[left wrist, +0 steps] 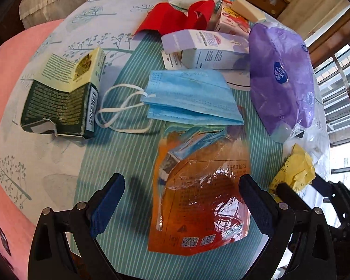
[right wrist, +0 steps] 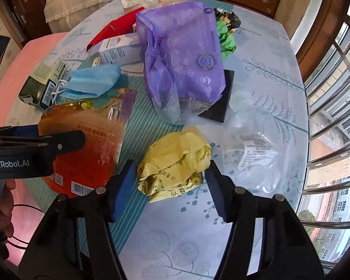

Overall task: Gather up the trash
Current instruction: 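Grasp the orange snack bag with the left tool while the right tool grasps the yellow crumpled paper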

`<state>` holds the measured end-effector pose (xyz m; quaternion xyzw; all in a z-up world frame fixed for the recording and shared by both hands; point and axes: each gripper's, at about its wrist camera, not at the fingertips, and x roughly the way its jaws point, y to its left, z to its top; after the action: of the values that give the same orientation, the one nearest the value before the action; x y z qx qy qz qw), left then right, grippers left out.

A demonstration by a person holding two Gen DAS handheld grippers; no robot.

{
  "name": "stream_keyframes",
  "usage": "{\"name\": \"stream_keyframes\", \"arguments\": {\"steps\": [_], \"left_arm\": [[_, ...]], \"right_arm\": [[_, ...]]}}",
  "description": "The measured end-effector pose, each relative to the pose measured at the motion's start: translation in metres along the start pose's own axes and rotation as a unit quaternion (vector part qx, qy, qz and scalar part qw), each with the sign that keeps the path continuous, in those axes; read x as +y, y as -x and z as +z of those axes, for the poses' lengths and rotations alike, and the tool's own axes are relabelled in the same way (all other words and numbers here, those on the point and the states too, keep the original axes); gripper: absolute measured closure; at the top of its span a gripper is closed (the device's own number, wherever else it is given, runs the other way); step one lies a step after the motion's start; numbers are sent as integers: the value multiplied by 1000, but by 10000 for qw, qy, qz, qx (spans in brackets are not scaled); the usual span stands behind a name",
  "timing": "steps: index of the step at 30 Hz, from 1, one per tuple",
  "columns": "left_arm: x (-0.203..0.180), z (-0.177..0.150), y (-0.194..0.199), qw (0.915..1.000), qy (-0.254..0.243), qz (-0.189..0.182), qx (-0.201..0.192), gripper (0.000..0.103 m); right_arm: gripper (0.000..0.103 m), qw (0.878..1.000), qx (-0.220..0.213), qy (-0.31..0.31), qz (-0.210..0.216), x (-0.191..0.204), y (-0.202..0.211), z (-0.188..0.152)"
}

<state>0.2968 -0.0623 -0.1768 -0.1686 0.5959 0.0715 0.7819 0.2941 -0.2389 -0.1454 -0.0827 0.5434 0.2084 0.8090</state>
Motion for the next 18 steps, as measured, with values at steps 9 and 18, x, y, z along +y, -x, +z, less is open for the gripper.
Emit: {"name": "stream_keyframes", "arguments": {"steps": [9,18], "left_arm": [[-22,-6,-25,9991,-303,250,144,4],[-57,-7,-27,9966,-798,93,185,63]], "right_arm": [[56,9988,49,415,257,10,-14,4],[58,9979,28,600,235,23,-19,4]]}}
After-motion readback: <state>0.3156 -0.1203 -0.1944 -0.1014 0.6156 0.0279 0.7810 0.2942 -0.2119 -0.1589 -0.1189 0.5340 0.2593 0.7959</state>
